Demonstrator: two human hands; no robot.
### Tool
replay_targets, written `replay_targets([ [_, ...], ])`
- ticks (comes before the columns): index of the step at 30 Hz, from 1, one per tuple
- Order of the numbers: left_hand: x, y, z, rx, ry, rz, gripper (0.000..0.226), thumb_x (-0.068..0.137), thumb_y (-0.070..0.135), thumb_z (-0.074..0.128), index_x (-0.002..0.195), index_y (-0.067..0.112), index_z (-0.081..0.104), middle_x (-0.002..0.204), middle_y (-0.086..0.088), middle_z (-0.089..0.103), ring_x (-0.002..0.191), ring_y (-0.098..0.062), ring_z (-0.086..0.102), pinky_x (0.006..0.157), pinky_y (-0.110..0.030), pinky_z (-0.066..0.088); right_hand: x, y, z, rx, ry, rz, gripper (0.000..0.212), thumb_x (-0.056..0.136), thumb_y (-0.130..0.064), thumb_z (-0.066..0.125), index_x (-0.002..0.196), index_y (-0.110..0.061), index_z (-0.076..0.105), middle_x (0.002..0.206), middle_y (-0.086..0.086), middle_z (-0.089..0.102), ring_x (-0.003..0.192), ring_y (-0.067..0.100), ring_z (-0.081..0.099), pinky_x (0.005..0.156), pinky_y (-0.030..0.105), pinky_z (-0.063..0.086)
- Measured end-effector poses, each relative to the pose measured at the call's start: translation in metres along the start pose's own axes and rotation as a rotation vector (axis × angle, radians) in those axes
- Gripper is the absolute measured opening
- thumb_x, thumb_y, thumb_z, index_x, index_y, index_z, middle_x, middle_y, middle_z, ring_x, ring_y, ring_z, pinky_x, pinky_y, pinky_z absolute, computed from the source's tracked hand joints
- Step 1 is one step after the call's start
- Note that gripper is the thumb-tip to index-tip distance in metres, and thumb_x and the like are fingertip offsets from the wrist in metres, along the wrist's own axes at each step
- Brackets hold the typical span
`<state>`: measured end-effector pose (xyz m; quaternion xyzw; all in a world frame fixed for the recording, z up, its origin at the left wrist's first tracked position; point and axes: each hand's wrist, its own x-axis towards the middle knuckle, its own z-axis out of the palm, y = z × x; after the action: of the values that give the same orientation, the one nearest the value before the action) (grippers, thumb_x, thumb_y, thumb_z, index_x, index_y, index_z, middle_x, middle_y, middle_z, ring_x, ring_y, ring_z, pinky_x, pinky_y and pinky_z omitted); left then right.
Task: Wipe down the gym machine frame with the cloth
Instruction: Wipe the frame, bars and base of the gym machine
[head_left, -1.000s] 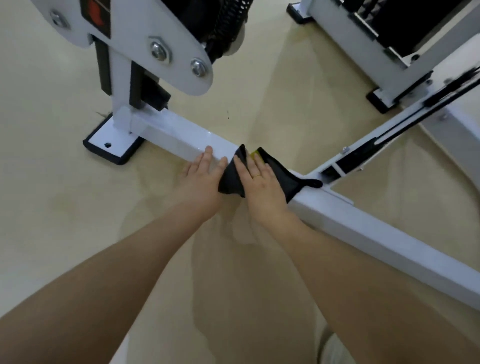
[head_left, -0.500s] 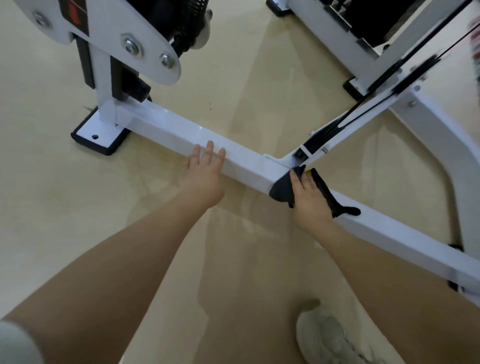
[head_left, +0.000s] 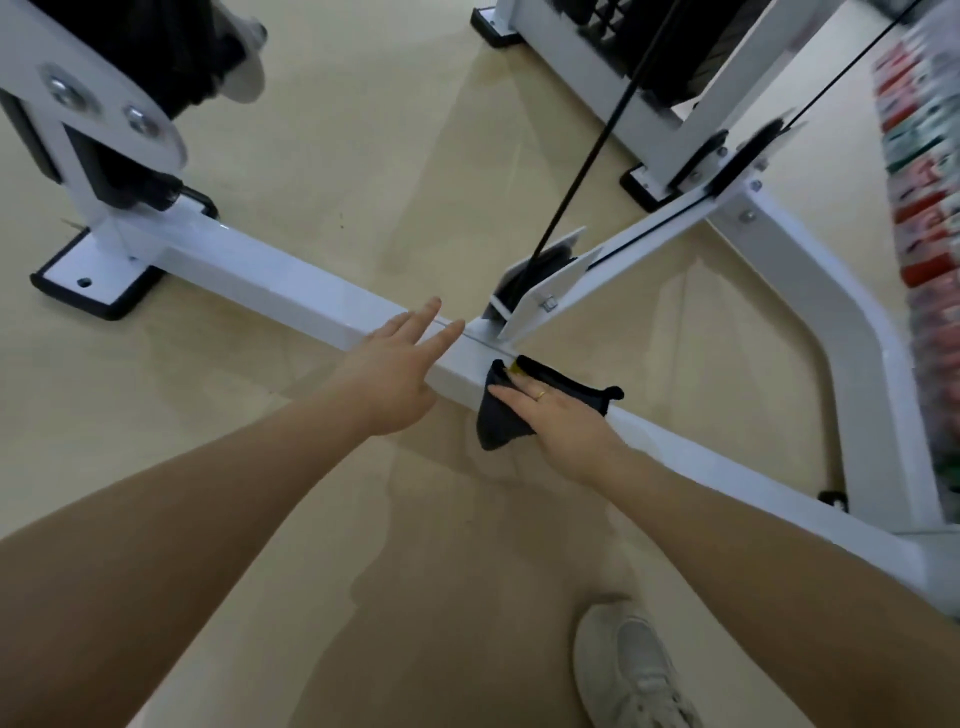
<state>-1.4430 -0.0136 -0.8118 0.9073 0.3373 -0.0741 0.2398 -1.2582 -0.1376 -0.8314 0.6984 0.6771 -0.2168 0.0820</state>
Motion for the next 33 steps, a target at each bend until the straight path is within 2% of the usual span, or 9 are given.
replay_targets([
  [4,0.001,0.021,-0.005,0.127,0.012,0.131,0.071,0.09,0.012,0.041,0.148,0.032,0.007,0.157,0.004,-0.006,0.144,-0.017,0.003,0.113,-0.031,0.014,-0.02,0.025,-0.009,0.428,0.351,0.167,0.058,0.088,0.005,0.044,0.142,-0.017,0.035,0.137,0.006,0.046,0.118,0.02,0.047,0.094,0.024,0.035],
  [6,0.007,0.033,0.001,0.223,0.003,0.159,0.07,0.09,0.011,0.04,0.149,0.029,0.007,0.157,0.002,-0.006,0.144,-0.018,0.001,0.114,-0.032,0.013,-0.019,0.045,-0.005,0.821,0.557,0.46,0.051,0.092,0.0,0.045,0.139,-0.014,0.036,0.127,0.003,0.049,0.108,0.016,0.047,0.089,0.023,0.036],
  [9,0.02,0.057,0.012,0.292,-0.02,0.154,0.067,0.091,0.013,0.041,0.149,0.023,0.011,0.157,0.0,-0.007,0.144,-0.017,0.0,0.113,-0.032,0.014,-0.013,0.092,0.001,1.703,0.578,1.013,0.039,0.093,-0.011,0.053,0.132,-0.008,0.045,0.127,0.009,0.054,0.097,0.024,0.055,0.068,0.033,0.048],
  [11,0.03,0.077,0.018,0.339,-0.01,0.17,0.063,0.092,0.015,0.041,0.148,0.02,0.014,0.157,0.0,-0.009,0.144,-0.017,-0.001,0.113,-0.031,0.014,-0.017,0.117,-0.001,1.922,0.55,1.097,0.033,0.093,-0.016,0.055,0.124,-0.004,0.054,0.119,0.01,0.058,0.084,0.024,0.058,0.051,0.028,0.049],
  [17,0.062,0.122,0.016,0.377,-0.024,0.167,0.053,0.09,0.009,0.041,0.142,0.006,0.031,0.157,-0.004,-0.01,0.145,-0.02,0.001,0.114,-0.037,0.02,0.003,0.148,-0.038,1.377,0.709,0.606,0.05,0.096,-0.016,0.048,0.142,-0.019,0.027,0.128,0.003,0.047,0.111,0.018,0.048,0.095,0.032,0.04],
  [21,0.078,0.125,0.017,0.48,0.196,0.261,0.041,0.076,0.007,0.051,0.114,-0.004,0.062,0.143,-0.019,0.041,0.127,-0.034,0.045,0.102,-0.043,0.039,0.059,0.15,-0.047,0.795,0.711,0.187,0.054,0.091,-0.002,0.049,0.142,-0.012,0.031,0.138,0.002,0.042,0.122,0.008,0.039,0.101,0.013,0.031],
  [26,0.097,0.121,0.027,0.582,0.332,0.233,0.05,0.076,0.008,0.027,0.103,-0.008,0.066,0.124,-0.02,0.059,0.115,-0.037,0.056,0.099,-0.051,0.031,0.105,0.149,-0.016,0.144,0.339,-0.062,0.069,0.087,-0.001,0.045,0.148,-0.016,0.018,0.157,0.009,0.01,0.144,0.026,0.008,0.116,0.037,0.01],
  [29,0.104,0.123,0.034,0.595,0.331,0.199,0.048,0.079,0.007,0.028,0.104,-0.007,0.066,0.128,-0.019,0.056,0.119,-0.036,0.053,0.104,-0.049,0.028,0.109,0.174,-0.02,0.079,0.374,-0.08,0.071,0.085,0.001,0.046,0.148,-0.02,0.02,0.157,0.006,0.01,0.144,0.023,0.007,0.115,0.037,0.007],
  [33,0.111,0.123,0.042,0.58,0.334,0.165,0.047,0.081,0.007,0.028,0.106,-0.006,0.066,0.133,-0.018,0.053,0.122,-0.036,0.051,0.111,-0.042,0.021,0.111,0.232,-0.033,0.211,0.458,0.315,0.074,0.089,0.004,0.046,0.15,-0.018,0.01,0.158,0.007,0.001,0.144,0.025,0.004,0.117,0.036,0.01],
])
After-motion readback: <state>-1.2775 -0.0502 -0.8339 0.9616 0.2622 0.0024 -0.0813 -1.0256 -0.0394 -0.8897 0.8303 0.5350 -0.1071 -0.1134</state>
